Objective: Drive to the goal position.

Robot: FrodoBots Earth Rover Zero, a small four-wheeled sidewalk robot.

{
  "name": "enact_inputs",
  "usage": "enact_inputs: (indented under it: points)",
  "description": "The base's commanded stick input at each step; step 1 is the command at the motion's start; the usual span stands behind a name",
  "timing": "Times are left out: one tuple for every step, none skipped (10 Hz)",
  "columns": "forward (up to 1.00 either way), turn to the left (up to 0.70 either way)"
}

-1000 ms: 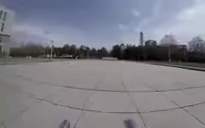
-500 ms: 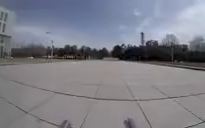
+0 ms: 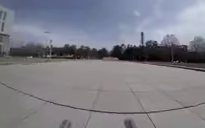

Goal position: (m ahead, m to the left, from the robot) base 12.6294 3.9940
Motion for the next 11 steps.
enact_inputs:
  points:
    - [0.85, -0.13]
    - [0.85, -0.02]
    - [0.85, 0.0]
    - [0.85, 0.0]
    - [0.85, 0.0]
    - [0.85, 0.0]
    - [0.85, 0.0]
    - [0.85, 0.0]
    - [0.85, 0.0]
    - [0.85, 0.0]
    - [0.85, 0.0]
